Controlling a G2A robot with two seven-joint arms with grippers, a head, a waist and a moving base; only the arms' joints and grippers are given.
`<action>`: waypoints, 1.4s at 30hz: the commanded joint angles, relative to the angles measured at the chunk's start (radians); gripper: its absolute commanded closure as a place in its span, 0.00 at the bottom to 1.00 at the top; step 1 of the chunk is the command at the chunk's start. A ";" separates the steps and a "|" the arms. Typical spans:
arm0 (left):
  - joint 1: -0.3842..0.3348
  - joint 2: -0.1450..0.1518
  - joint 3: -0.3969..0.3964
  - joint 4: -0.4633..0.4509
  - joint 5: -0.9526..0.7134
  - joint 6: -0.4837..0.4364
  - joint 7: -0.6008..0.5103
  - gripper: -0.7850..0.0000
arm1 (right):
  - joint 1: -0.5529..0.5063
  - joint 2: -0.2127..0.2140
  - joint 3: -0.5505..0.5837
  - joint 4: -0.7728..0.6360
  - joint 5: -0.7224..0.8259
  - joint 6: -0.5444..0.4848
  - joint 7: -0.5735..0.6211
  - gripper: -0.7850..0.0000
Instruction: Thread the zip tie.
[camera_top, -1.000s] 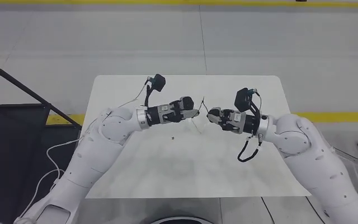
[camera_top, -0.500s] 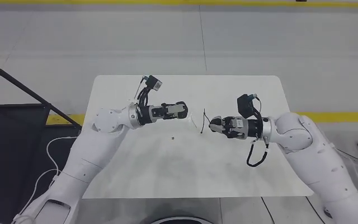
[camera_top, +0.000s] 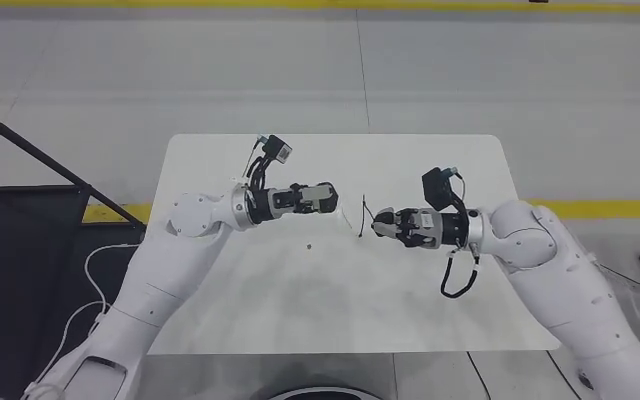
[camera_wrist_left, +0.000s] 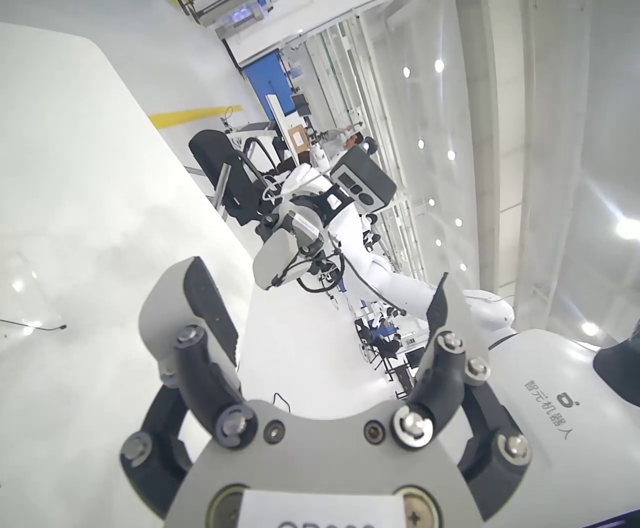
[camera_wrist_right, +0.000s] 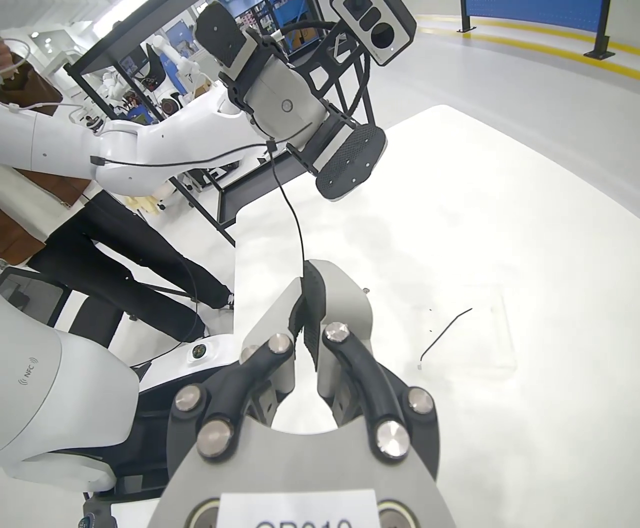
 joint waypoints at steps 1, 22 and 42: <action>0.001 -0.003 0.005 -0.001 0.000 0.007 0.017 0.07 | -0.006 -0.001 -0.001 -0.005 -0.002 0.006 -0.007 1.00; -0.055 -0.042 0.071 0.058 -0.018 -0.006 -0.014 0.64 | 0.018 -0.014 -0.036 0.018 0.037 0.012 0.051 1.00; -0.076 -0.061 0.075 0.106 -0.030 -0.024 -0.047 1.00 | 0.041 -0.025 -0.047 0.045 0.052 0.013 0.068 1.00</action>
